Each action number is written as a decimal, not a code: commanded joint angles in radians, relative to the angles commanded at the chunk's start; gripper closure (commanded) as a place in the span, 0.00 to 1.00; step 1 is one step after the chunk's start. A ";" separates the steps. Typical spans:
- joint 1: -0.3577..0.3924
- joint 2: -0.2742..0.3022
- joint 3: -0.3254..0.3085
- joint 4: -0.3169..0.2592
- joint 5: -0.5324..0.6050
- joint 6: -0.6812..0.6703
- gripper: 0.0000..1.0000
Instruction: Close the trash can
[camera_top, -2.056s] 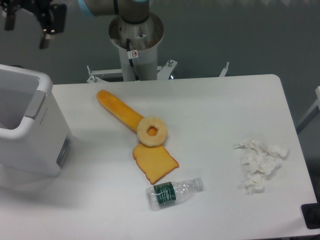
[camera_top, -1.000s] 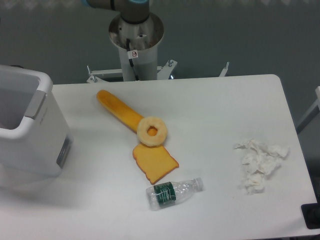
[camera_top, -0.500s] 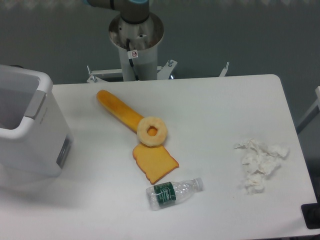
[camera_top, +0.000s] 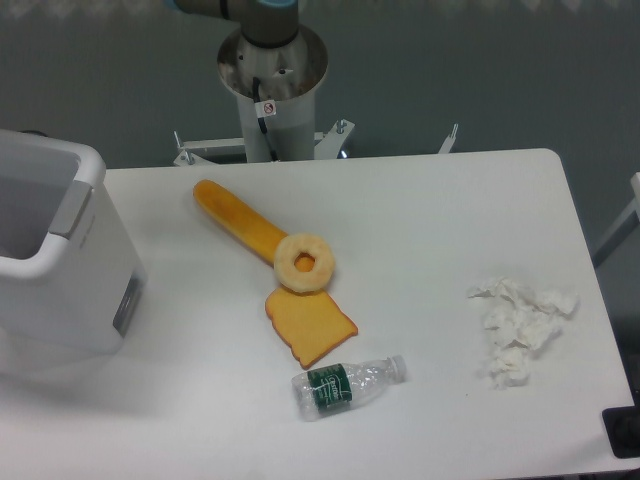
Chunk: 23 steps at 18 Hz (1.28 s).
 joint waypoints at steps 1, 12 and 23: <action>0.005 0.006 -0.002 -0.002 0.012 0.000 0.00; 0.094 -0.005 -0.005 -0.002 0.034 0.000 0.00; 0.182 -0.038 -0.006 0.000 0.071 0.008 0.00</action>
